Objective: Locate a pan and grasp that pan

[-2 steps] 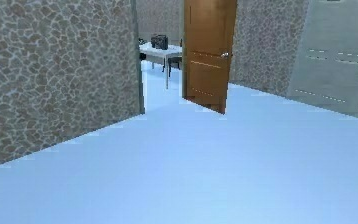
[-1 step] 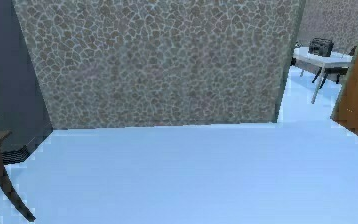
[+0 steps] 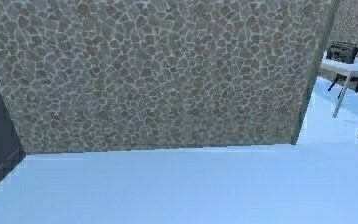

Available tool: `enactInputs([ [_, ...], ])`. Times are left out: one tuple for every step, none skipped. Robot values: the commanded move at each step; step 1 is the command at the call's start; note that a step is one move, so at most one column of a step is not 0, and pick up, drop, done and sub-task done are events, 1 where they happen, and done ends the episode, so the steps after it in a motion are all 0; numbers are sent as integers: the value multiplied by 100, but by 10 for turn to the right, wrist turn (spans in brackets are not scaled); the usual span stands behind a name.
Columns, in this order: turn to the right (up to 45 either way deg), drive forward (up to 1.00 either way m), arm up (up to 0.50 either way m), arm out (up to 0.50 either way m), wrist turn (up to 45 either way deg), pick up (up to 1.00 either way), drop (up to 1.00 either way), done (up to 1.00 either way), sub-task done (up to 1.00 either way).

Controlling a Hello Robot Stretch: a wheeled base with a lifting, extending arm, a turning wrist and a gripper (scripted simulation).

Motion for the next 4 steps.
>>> enactInputs([
  [-450, 0, 0, 0, 0, 0, 0, 0, 0],
  [-450, 0, 0, 0, 0, 0, 0, 0, 0],
  [-450, 0, 0, 0, 0, 0, 0, 0, 0],
  [-360, 0, 0, 0, 0, 0, 0, 0, 0],
])
